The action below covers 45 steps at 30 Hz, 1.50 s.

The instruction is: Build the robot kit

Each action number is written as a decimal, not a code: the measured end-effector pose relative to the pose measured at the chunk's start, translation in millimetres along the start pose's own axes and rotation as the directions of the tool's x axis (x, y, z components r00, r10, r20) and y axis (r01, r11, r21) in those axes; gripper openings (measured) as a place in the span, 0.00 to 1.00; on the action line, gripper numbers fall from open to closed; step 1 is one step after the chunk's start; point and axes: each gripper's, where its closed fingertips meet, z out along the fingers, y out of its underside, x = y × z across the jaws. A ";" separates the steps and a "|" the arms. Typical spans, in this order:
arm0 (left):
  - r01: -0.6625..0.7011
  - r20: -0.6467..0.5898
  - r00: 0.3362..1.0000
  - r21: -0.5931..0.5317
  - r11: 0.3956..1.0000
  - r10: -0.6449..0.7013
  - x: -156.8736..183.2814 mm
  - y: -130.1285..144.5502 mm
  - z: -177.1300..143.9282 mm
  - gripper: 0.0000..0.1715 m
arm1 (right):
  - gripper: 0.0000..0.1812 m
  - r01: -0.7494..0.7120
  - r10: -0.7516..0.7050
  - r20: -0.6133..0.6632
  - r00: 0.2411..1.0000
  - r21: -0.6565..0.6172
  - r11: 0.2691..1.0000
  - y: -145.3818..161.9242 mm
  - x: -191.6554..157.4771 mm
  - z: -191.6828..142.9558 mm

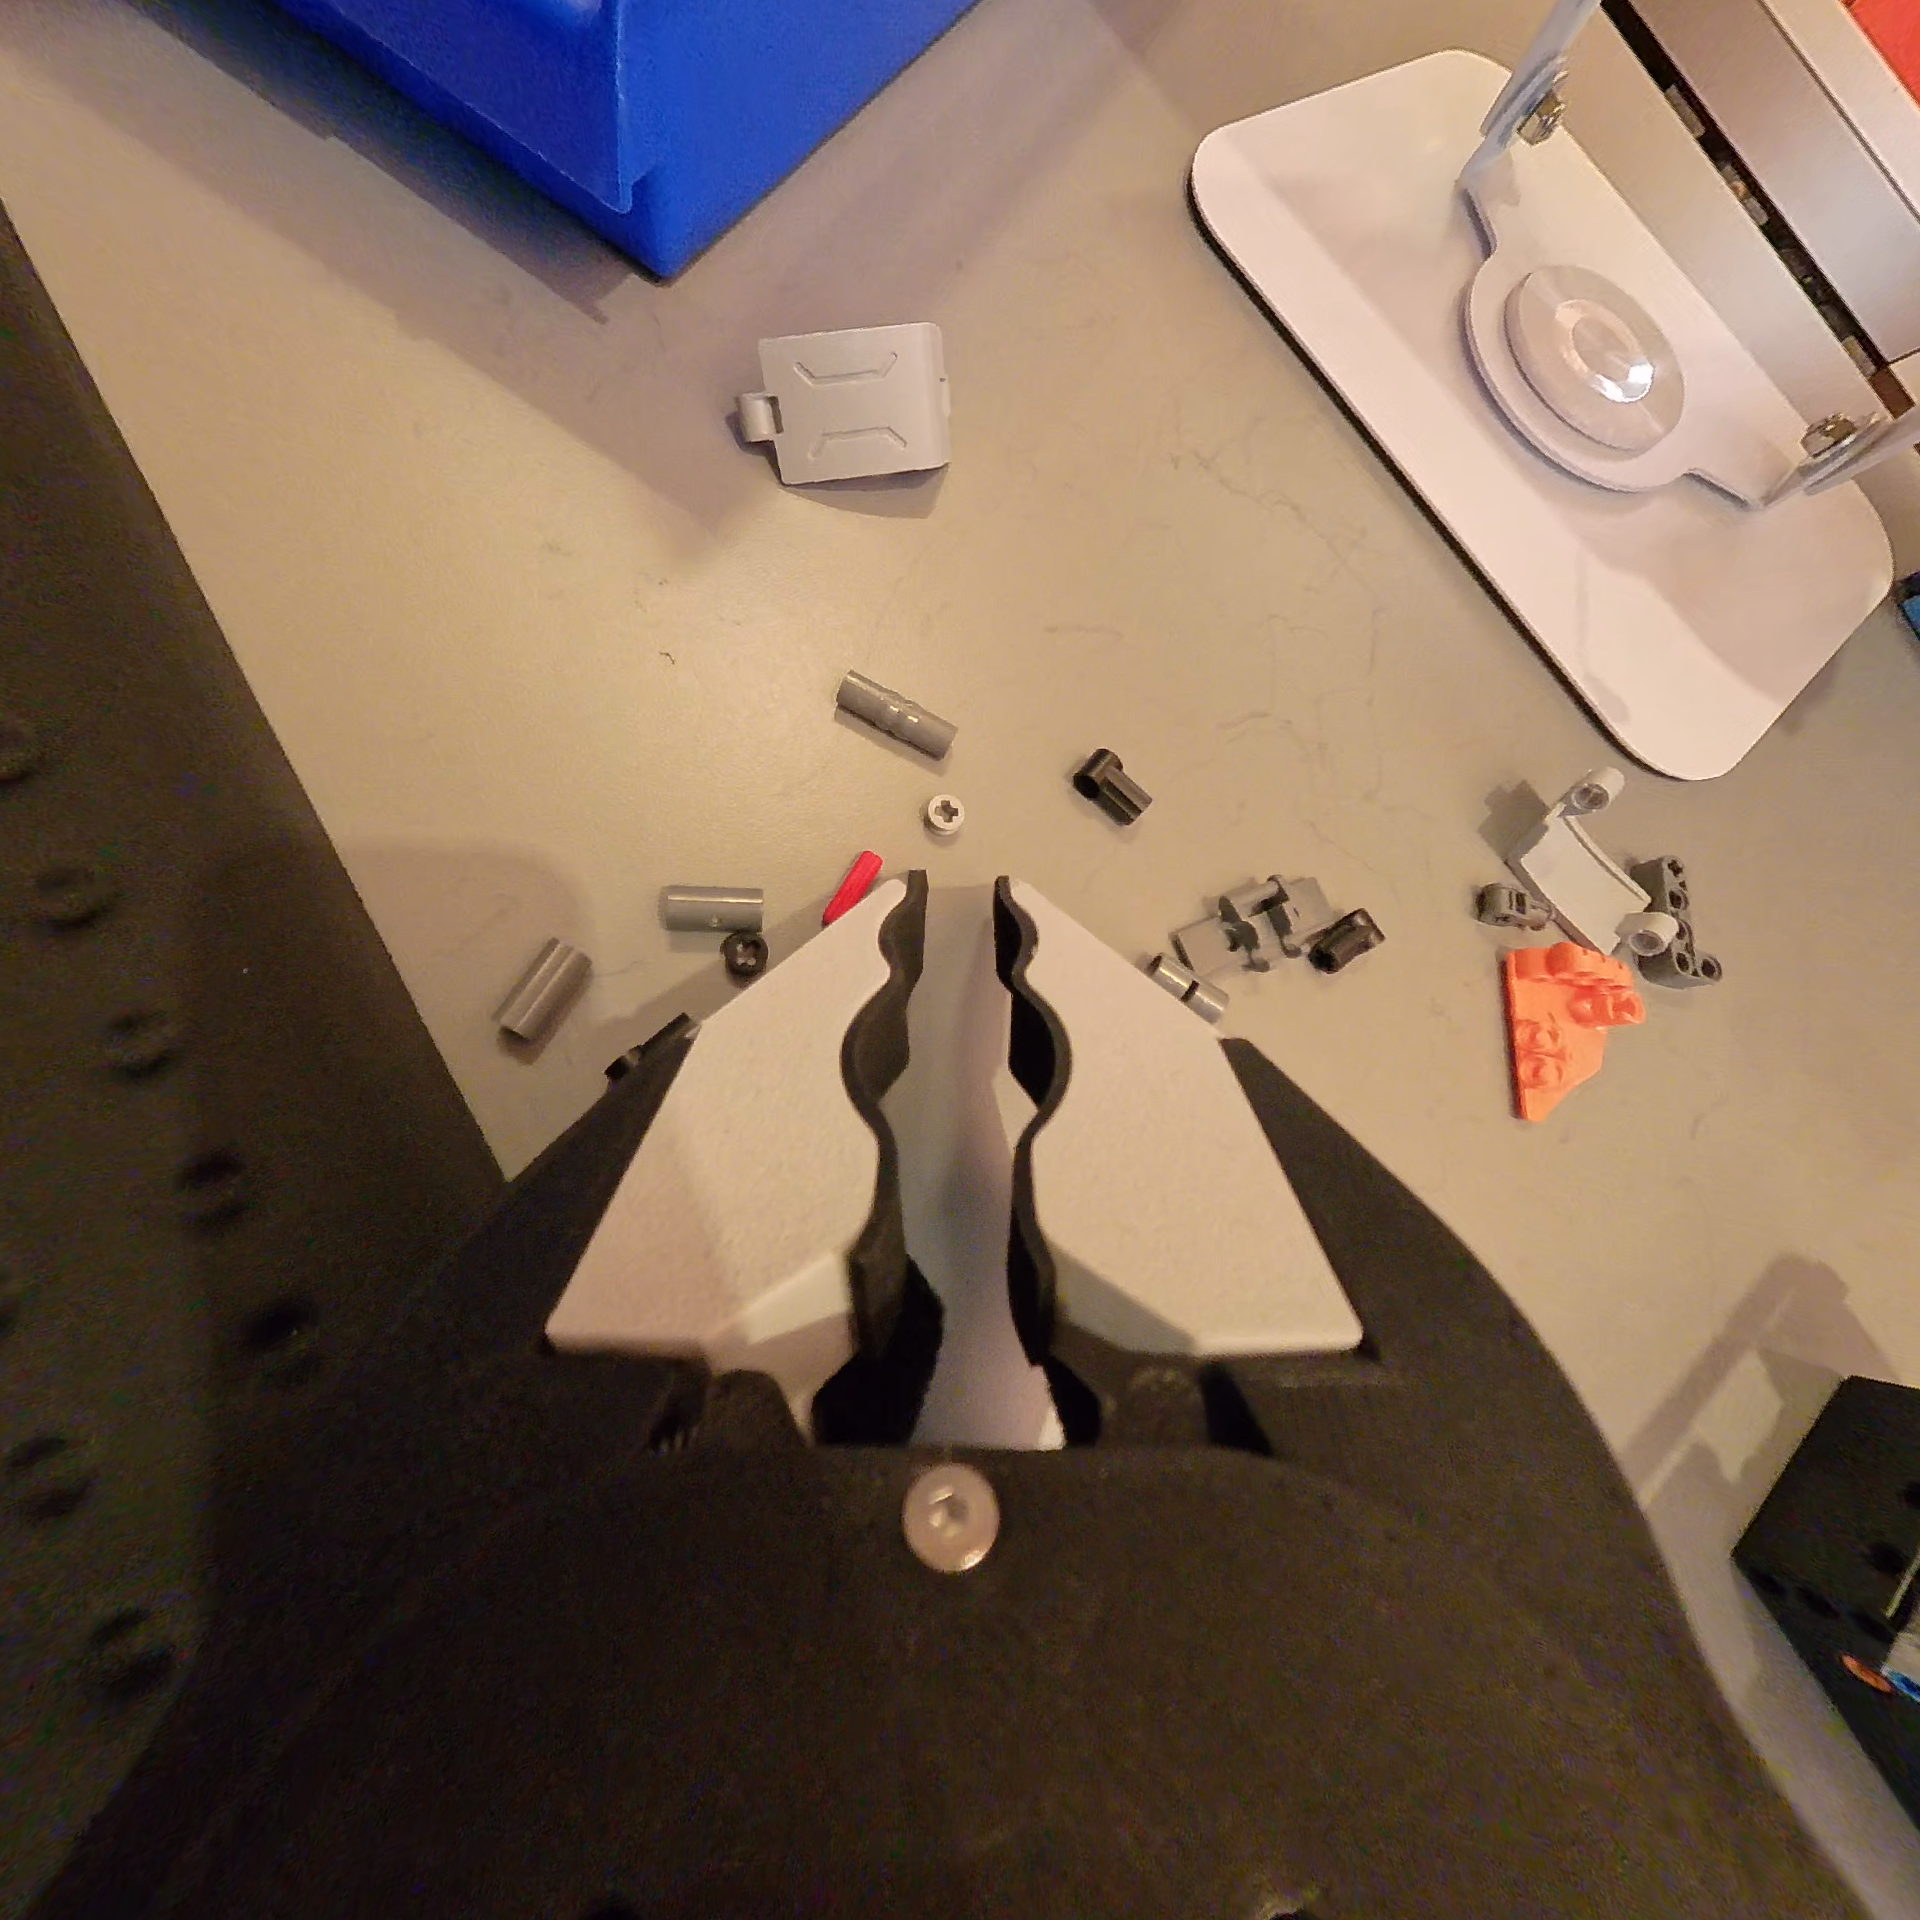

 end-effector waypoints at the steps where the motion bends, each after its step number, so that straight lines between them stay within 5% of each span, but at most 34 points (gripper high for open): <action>1: 0.004 -0.003 1.000 0.020 1.000 -0.004 1.1 -1.0 -4.2 0.23 | 0.06 0.000 0.000 -0.001 1.000 0.000 1.000 0.0 0.1 0.0; 3: 0.032 -0.013 0.999 0.088 0.996 -0.031 -0.4 -2.3 -20.1 0.23 | 0.06 0.001 -0.001 -0.002 1.000 0.000 1.000 0.0 0.2 0.0; 11: 0.132 0.315 0.937 0.084 0.988 -0.152 -61.3 45.1 -77.8 0.28 | 0.06 0.000 0.000 -0.001 1.000 0.001 1.000 0.0 0.3 -0.1; 18: 0.152 0.346 0.930 -0.045 0.987 -0.127 -69.2 67.6 -58.3 0.24 | 0.06 -0.002 0.002 0.000 1.000 0.001 1.000 0.1 0.3 -0.2; 26: 0.123 0.344 0.936 -0.128 0.984 -0.072 -72.2 60.5 -46.1 0.16 | 0.06 -0.003 0.003 0.002 1.000 0.002 1.000 0.0 0.3 0.0; 37: 0.159 0.353 0.936 -0.377 0.912 -0.017 -88.2 68.6 -11.4 0.14 | 0.06 -0.001 0.001 -0.009 1.000 0.001 1.000 0.1 1.4 -0.3; 45: 0.138 0.369 0.929 -0.402 0.905 0.022 -96.0 72.0 -8.6 0.08 | 0.06 0.001 -0.001 -0.014 1.000 0.002 1.000 0.3 2.0 -0.5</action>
